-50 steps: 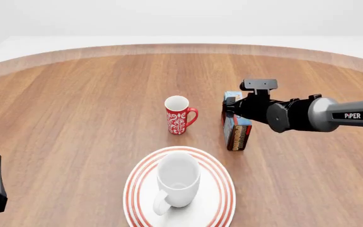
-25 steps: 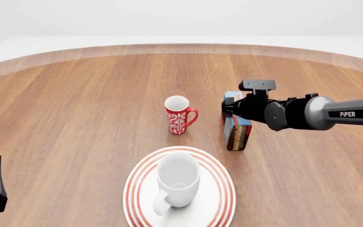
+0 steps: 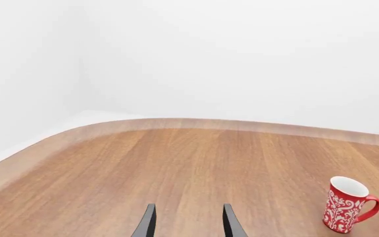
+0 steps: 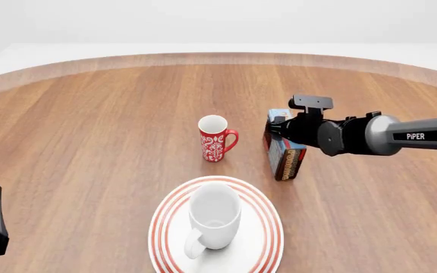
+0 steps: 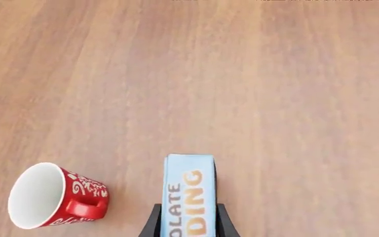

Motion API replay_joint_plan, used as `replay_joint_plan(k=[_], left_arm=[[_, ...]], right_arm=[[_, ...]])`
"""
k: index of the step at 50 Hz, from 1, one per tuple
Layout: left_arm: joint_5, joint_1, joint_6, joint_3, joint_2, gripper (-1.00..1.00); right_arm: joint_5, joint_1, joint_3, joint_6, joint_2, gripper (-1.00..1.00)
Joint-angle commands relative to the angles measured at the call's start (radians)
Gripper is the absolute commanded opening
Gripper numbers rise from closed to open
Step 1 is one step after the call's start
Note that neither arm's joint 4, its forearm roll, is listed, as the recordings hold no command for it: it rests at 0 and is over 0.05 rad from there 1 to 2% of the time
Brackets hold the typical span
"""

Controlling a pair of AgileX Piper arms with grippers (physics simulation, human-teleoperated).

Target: Pick up the white mug and put it on the plate, and put the chocolate pudding to the right of the plate.

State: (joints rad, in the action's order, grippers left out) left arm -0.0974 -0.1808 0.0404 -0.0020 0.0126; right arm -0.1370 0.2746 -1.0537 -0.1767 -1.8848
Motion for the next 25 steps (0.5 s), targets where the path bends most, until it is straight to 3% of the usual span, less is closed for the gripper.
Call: replay_joint_plan(k=[1,25], left_arm=[[0.001,0.001,0.001,0.000,-0.001,1.00],[0.002,0.000,0.001,0.000,-0.001,1.00]], right_arm=[[0.002,-0.004,0.020,0.009,-0.022,-1.00],[-0.004,0.005,0.053,0.011,0.056,-1.00]])
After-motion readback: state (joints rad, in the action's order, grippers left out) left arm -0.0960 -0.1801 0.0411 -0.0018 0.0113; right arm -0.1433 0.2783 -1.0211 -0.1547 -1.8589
